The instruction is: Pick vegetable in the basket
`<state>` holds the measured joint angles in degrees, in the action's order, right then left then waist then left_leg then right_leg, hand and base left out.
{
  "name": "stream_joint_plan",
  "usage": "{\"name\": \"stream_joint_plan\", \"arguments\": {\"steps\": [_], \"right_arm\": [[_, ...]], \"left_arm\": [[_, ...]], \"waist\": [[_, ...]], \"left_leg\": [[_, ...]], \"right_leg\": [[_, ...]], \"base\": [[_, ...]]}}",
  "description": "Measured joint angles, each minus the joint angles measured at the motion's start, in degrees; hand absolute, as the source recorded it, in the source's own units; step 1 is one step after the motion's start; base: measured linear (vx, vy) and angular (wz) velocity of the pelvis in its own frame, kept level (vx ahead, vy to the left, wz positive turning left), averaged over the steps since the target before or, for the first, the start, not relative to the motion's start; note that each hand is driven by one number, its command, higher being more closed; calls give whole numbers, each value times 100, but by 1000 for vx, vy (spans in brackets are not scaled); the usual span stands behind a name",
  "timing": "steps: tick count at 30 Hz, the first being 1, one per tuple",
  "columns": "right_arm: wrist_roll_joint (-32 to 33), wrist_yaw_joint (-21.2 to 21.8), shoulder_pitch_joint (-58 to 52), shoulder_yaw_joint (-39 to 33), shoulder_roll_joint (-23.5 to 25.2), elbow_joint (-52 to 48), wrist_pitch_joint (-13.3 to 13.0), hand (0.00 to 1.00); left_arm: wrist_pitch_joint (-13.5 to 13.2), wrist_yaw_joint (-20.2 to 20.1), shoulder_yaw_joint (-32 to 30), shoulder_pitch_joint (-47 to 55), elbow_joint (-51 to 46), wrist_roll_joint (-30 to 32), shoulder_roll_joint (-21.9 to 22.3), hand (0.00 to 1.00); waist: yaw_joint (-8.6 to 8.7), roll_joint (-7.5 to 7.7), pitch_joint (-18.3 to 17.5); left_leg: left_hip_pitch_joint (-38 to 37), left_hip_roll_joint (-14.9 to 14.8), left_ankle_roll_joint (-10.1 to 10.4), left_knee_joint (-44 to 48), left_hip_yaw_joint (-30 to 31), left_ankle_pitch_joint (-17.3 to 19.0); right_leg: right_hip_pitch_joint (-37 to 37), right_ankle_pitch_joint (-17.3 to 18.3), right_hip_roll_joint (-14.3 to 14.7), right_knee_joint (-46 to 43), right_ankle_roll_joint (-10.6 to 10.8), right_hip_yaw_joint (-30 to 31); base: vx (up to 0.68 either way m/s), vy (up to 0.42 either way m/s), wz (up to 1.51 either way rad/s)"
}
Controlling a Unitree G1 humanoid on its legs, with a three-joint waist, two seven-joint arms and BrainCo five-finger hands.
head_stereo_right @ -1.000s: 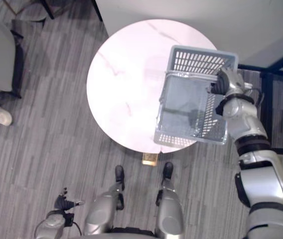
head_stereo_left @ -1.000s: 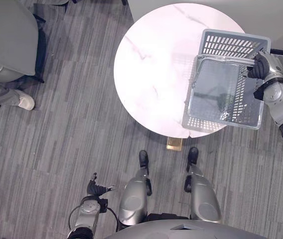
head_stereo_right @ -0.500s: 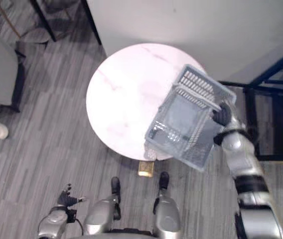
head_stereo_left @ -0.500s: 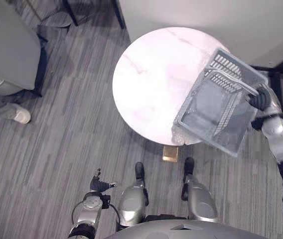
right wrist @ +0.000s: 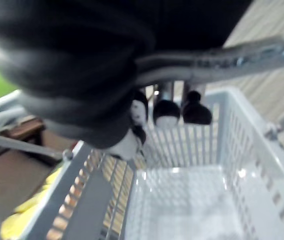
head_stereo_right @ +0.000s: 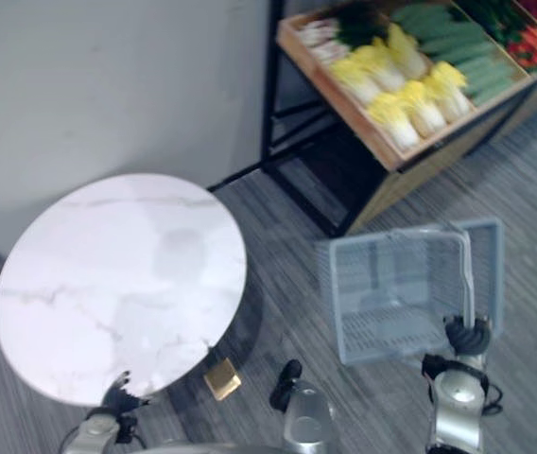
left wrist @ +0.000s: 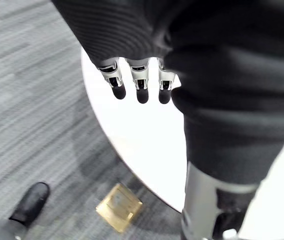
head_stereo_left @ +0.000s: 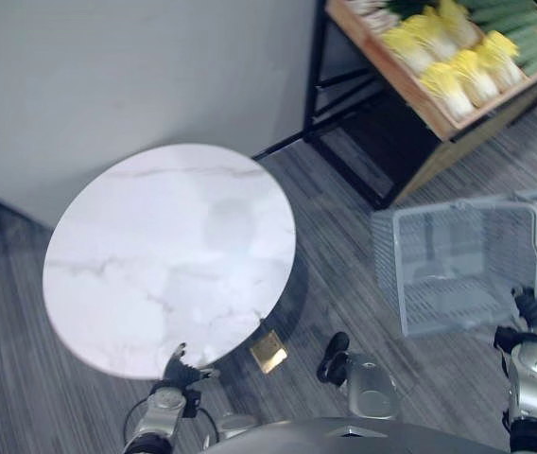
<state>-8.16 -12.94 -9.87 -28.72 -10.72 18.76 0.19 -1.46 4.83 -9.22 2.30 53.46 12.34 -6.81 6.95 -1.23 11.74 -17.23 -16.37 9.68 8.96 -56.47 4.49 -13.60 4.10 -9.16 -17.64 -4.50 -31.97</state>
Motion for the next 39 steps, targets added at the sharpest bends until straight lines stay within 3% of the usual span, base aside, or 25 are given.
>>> {"name": "stream_joint_plan", "arguments": {"steps": [2,3,4,5,6,9,12,13,15,17,19,21,22,23,24,25,26,27,29,31,33,35,36,37,39], "right_arm": [[137,-8,-264,-3,323,-2,25,100],[318,-34,-370,12,459,4,30,100],[384,-58,-381,53,523,13,34,100],[518,-133,-411,134,590,36,40,100],[635,-140,-474,278,603,116,38,100],[736,-113,-657,658,620,455,70,100],[741,-29,-665,721,548,915,87,100],[745,-14,-628,720,533,1031,94,100],[730,26,-438,721,445,1421,161,100],[679,48,-355,849,371,1493,164,100],[461,102,-320,1007,368,1621,155,100],[268,141,-280,1162,394,1877,147,100],[217,160,-237,1213,435,2027,151,100],[147,195,-151,1239,489,2226,156,100],[58,203,-144,1241,517,2314,158,100],[5,218,-153,1249,536,2412,162,100],[16,221,-149,1222,528,2577,181,100],[22,221,-142,1205,518,2631,193,100],[128,210,-22,1092,491,2861,193,100],[250,205,140,1005,462,3027,194,100],[412,198,246,688,422,3260,201,100],[496,210,206,613,432,3373,208,100],[516,259,238,466,416,3501,213,100],[515,266,314,403,402,3560,213,100],[518,329,338,216,398,3645,212,100]], "left_arm": [[13,-16,4,-25,27,12,147,0],[13,-21,10,-14,122,14,204,0],[17,-21,17,-36,209,14,207,0],[50,10,11,-30,332,3,211,0],[87,53,-28,2,450,-51,208,0],[57,191,-247,139,378,-521,194,0],[2,288,-239,125,180,-823,293,0],[-33,294,-222,125,142,-885,325,0],[-104,300,-187,112,6,-994,456,0],[-146,301,-131,125,-3,-1083,474,0],[-151,301,-90,130,-33,-1127,450,0],[-161,303,37,133,-34,-1170,341,0],[-165,306,123,104,-41,-1173,291,0],[-140,304,240,90,-11,-1175,111,0],[-128,304,306,105,-6,-1173,60,0],[-119,304,423,127,-7,-1173,8,0],[-108,301,543,134,-5,-1165,-45,0],[-106,302,550,124,-6,-1165,-54,0],[-83,307,454,88,5,-1156,-106,0],[-51,311,319,77,18,-1115,-119,0],[-31,315,131,3,207,-1041,-95,0],[-25,333,-63,48,314,-918,-126,0],[-14,368,-236,47,517,-837,-120,0],[-13,377,-269,-5,577,-831,-35,0],[-26,380,-460,-9,649,-681,195,0]], "waist": [[16,38,-9],[-16,78,18],[-15,75,23],[-15,81,46],[-25,122,69],[-205,156,113],[-352,143,135],[-389,141,136],[-495,68,164],[-528,-26,187],[-697,72,139],[-733,339,33],[-723,559,103],[-665,667,163],[-646,678,174],[-648,629,215],[-628,666,213],[-625,660,213],[-574,528,249],[-445,390,332],[-356,261,420],[-350,360,372],[-353,262,425],[-337,110,468],[-349,-93,404]], "left_leg": [[23,-422,-205,1204,-124,-194],[192,-871,-314,2358,134,-334],[340,-970,-358,2878,425,-194],[731,-892,-411,3677,1239,199],[1069,-513,-383,3912,2178,517],[1687,295,-441,3656,3480,1106],[2385,697,-532,2519,4206,1167],[2492,787,-495,2198,4392,1143],[2664,901,-317,658,4819,682],[2728,785,-385,308,4749,455],[2570,796,-508,439,4728,227],[2308,1031,-740,409,4497,236],[2025,1185,-814,316,4391,317],[1750,1217,-844,278,4356,463],[1582,1206,-901,230,4359,500],[1372,1199,-923,148,4353,564],[1004,1205,-965,-15,4374,658],[889,1203,-955,-96,4402,673],[620,1020,-853,-340,4583,728],[522,814,-822,-513,4717,724],[286,576,-696,-636,4764,757],[27,540,-492,-684,4767,877],[-282,326,-243,-665,4768,1036],[-325,190,-240,-613,4751,999],[-147,-24,-87,136,4968,511]], "right_leg": [[30,198,196,28,51,480],[152,190,385,236,40,893],[227,171,488,328,40,1105],[433,136,673,537,-84,1500],[647,105,839,692,-174,1933],[1004,165,1225,777,-396,2831],[1105,173,1368,801,-383,3623],[1115,173,1383,822,-383,3765],[1250,173,1471,1036,-383,4215],[1380,239,1575,1066,-281,4410],[1335,576,1578,706,-191,4662],[1212,1024,1256,-16,229,4491],[1027,1205,1087,-771,639,4213],[679,1043,954,-1794,1084,3772],[524,853,889,-2302,1301,3536],[308,672,772,-2877,1355,3235],[102,842,409,-3420,1169,2674],[39,954,292,-3421,1121,2509],[-221,1186,113,-2566,970,2013],[-373,1016,147,-1482,894,1906],[-434,-62,79,500,931,2025],[-354,-562,-78,1379,1070,2064],[-340,-1364,-46,1083,1009,1999],[-436,-1223,43,689,854,1990],[-689,-177,73,-579,649,1954]], "base": [[199,-172,-136],[194,-137,-161],[183,-80,-186],[185,-29,-192],[186,-13,-197],[209,82,-190],[234,139,-158],[205,159,-136],[197,201,-138],[200,226,-115],[310,288,-126],[338,273,-80],[334,215,-26],[400,237,-15],[318,188,2],[428,156,26],[374,83,29],[473,50,37],[454,-51,35],[441,-159,50],[584,-295,52],[621,-372,31],[623,-389,32],[698,-463,15],[525,-396,9]]}}
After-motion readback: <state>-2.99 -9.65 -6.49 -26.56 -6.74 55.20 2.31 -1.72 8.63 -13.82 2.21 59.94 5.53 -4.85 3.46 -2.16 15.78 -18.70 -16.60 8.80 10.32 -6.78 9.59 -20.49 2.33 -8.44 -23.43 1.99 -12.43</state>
